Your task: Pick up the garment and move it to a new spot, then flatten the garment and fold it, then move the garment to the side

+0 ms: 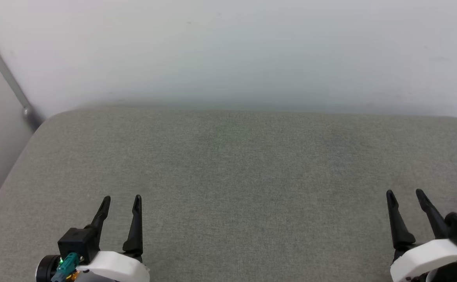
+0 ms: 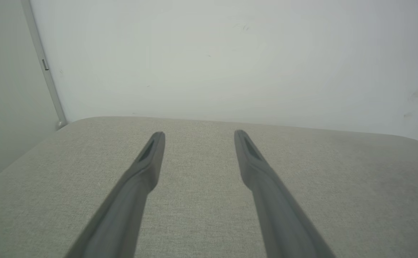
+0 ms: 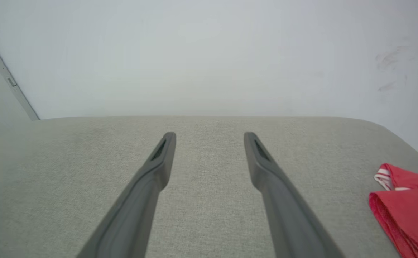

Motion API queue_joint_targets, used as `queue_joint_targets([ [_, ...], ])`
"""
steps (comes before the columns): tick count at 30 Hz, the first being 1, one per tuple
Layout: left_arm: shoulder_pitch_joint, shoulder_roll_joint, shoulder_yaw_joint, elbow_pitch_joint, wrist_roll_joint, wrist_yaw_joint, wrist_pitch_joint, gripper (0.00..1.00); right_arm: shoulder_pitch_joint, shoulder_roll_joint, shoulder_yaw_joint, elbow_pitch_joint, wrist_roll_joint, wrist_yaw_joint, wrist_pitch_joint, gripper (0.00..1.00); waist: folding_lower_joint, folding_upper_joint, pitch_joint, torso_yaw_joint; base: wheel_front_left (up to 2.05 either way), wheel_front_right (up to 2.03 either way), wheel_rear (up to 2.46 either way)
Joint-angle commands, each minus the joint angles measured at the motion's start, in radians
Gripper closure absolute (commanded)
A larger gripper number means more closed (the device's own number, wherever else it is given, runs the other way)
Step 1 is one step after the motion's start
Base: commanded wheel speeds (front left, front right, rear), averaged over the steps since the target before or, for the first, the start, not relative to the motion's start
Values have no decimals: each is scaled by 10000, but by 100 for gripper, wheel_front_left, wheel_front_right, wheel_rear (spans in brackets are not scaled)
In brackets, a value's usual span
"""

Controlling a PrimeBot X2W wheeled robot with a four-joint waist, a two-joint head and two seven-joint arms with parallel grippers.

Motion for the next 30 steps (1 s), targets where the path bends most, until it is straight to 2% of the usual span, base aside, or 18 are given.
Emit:
queue_joint_targets([
  [1,109,22,24,40,-32,-32,-44,0,321,132,-64,-259,11,-5,65,0,3,0,-104,46,0,0,0],
  [7,442,45,-99,41,-12,-7,-4,0,1617,626,-218,-2088,-303,-5,696,0,3,0,-362,-108,0,0,0],
  [12,662,22,-91,98,-123,75,3,0,2130,813,-158,-2989,-374,-5,1117,0,3,0,-394,-297,0,0,0],
  [30,416,-96,-115,329,-133,-59,-45,0,1805,872,14,-3164,-495,-5,1329,0,3,0,-243,-316,0,0,0],
])
